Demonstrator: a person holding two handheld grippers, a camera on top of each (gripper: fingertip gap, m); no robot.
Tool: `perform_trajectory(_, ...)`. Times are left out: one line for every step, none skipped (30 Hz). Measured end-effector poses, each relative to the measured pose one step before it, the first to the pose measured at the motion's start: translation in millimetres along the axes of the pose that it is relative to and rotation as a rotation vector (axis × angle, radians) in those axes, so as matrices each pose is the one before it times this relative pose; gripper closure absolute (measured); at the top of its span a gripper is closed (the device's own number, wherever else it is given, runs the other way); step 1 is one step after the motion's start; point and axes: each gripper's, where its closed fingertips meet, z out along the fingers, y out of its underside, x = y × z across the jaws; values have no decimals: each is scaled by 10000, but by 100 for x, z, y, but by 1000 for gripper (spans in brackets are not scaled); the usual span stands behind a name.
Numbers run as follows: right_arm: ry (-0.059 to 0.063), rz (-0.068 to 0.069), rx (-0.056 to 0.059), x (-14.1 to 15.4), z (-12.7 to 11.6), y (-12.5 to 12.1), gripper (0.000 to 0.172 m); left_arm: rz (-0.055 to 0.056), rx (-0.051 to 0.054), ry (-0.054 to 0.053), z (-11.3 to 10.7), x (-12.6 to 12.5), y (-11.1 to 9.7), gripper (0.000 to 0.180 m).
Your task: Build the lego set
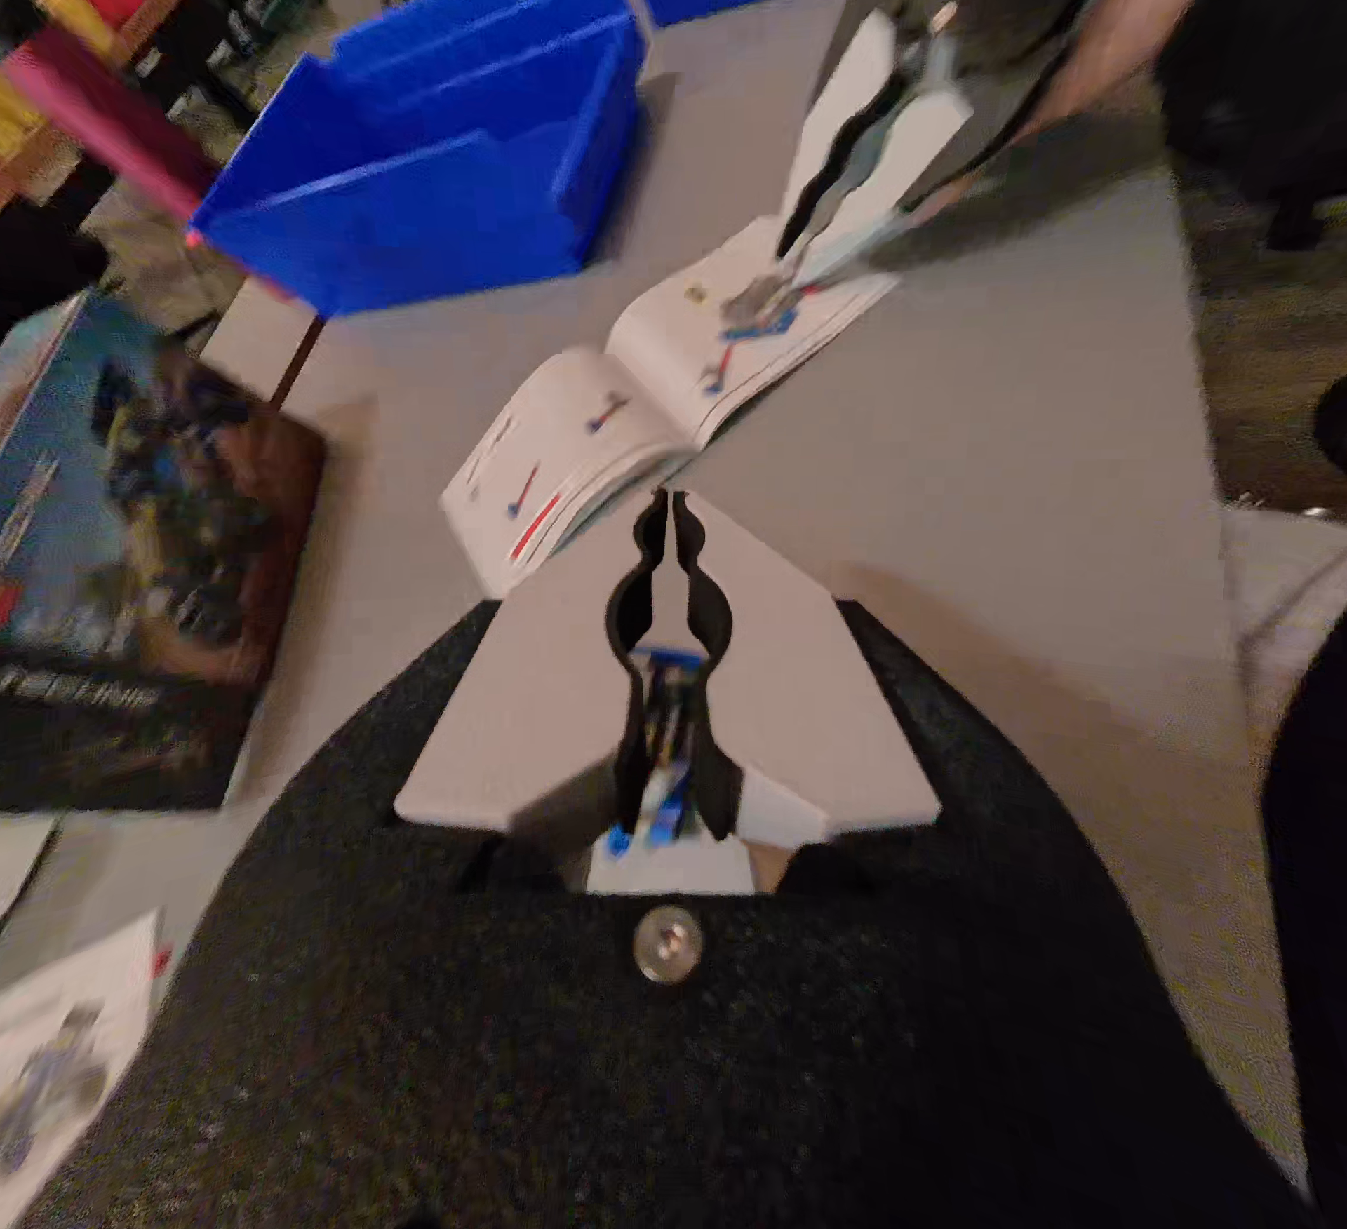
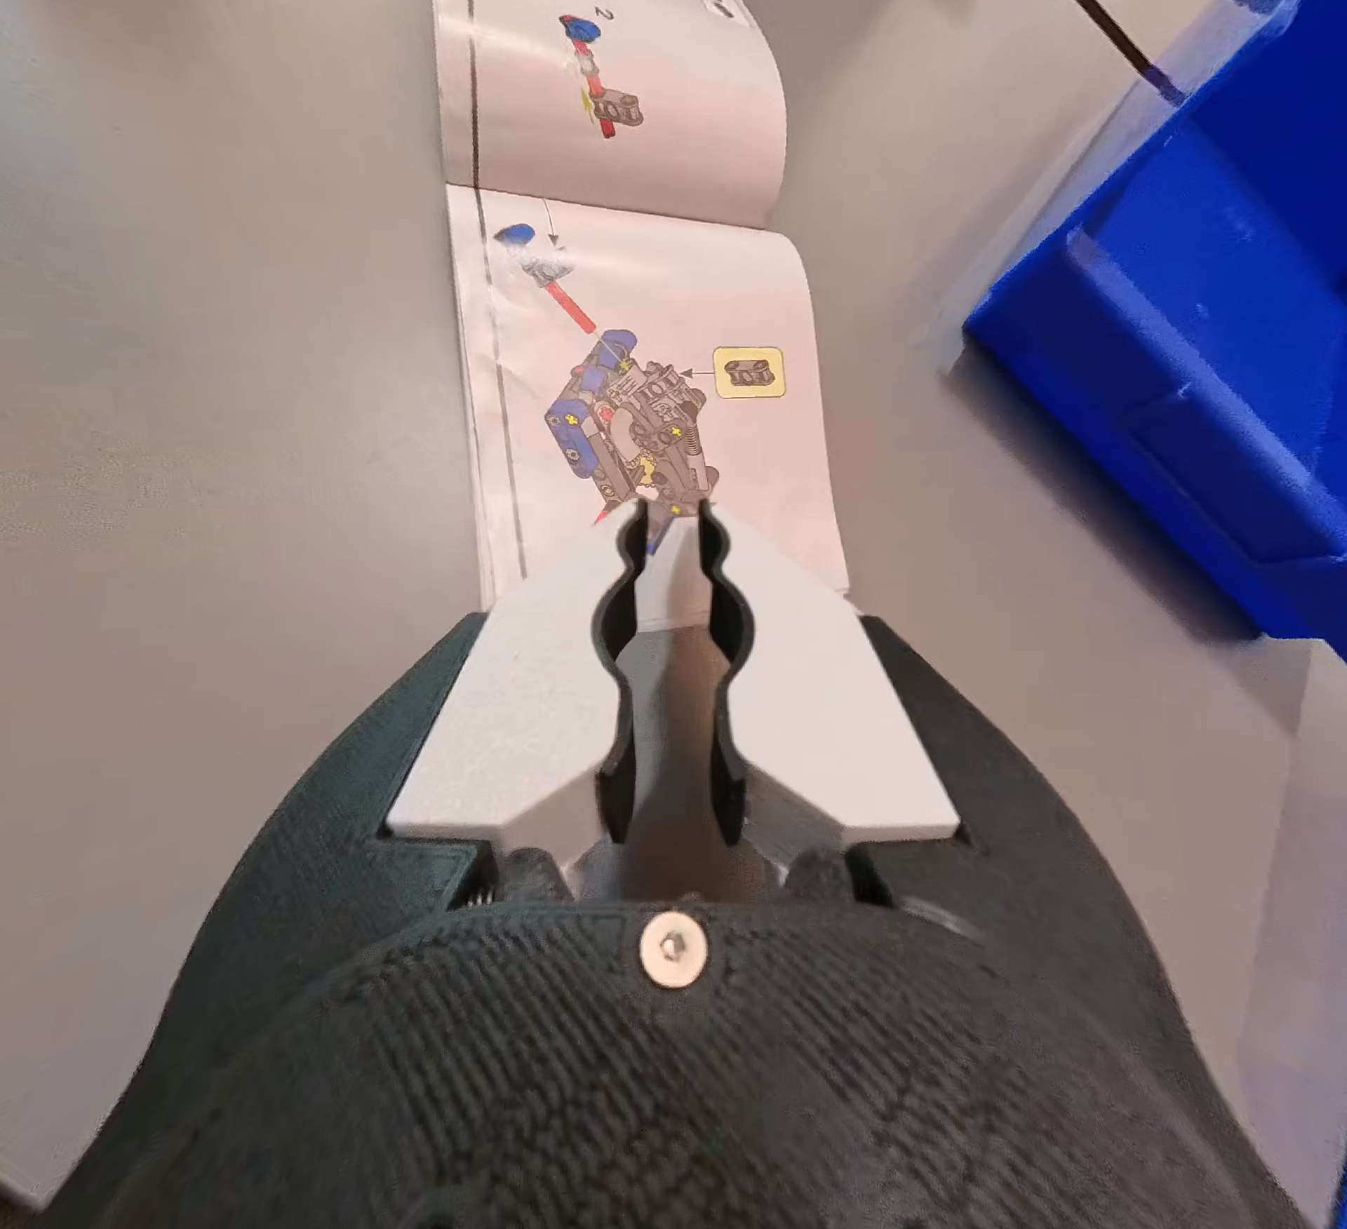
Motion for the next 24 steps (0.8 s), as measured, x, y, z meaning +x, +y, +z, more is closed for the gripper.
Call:
perform_trajectory(-7,-51,75,7,-392,-365,158,-269,-638,-205,-1672,-2247,2513,180)
perform_trajectory(-30,-13,285,-43,-488,-759,156,-177,-713,204,-1324,-1803,2977,172)
perform_trajectory(-148,21,454,-266,-503,-1112,154,-130,-666,461,-965,-1322,3156,165)
perform_trajectory(-290,55,524,-554,-391,-1351,153,-85,-449,620,-675,-795,2883,161)
perform_trajectory(-397,47,494,-814,-184,-1403,152,-51,-316,679,-339,-312,2511,158)
perform_trajectory(-405,-14,398,-916,79,-1347,150,-47,-363,550,46,-194,2094,154)
perform_trajectory(-304,-81,319,-868,355,-1270,149,59,-337,348,242,-176,1556,151)
perform_trajectory(-226,-136,264,-826,556,-1230,148,145,-103,-22,414,-559,843,149)
perform_trajectory(-234,-144,223,-900,742,-1152,147,114,100,52,456,-341,319,150)
perform_trajectory(-221,-157,144,-925,866,-1019,146,4,82,449,524,266,72,152)
perform_trajectory(-111,-178,83,-792,924,-897,147,-82,-1,495,352,407,88,153)
perform_trajectory(-62,-159,50,-765,928,-809,146,-40,-12,301,233,179,-30,156)
perform_trajectory(-89,-166,2,-836,869,-691,146,4,88,144,65,69,-144,156)
perform_trajectory(-88,-174,-23,-836,822,-577,146,123,-1,77,75,90,34,158)
perform_trajectory(-67,-180,-36,-774,768,-485,146,170,28,-19,15,36,-19,166)
perform_trajectory(31,-178,-70,-582,736,-401,147,171,92,-94,63,38,-123,170)
perform_trajectory(163,-82,-89,-313,697,-374,148,163,104,-165,29,4,-116,170)
perform_trajectory(178,75,-106,-256,654,-386,149,117,53,-206,-37,0,-22,170)
perform_trajectory(79,215,-82,-446,630,-479,150,115,26,-201,-93,140,46,170)
perform_trajectory(-93,281,-37,-808,551,-581,150,226,87,-309,-165,91,-38,170)
perform_trajectory(-197,313,-72,-1052,493,-516,150,242,251,-486,-209,-39,-300,170)
perform_trajectory(-68,335,-45,-880,456,-493,150,143,301,-444,-272,23,-327,170)
perform_trajectory(166,408,27,-484,444,-452,151,42,268,-424,-329,-17,-348,170)
perform_trajectory(167,511,84,-359,440,-372,151,94,299,-563,-374,-238,-393,170)
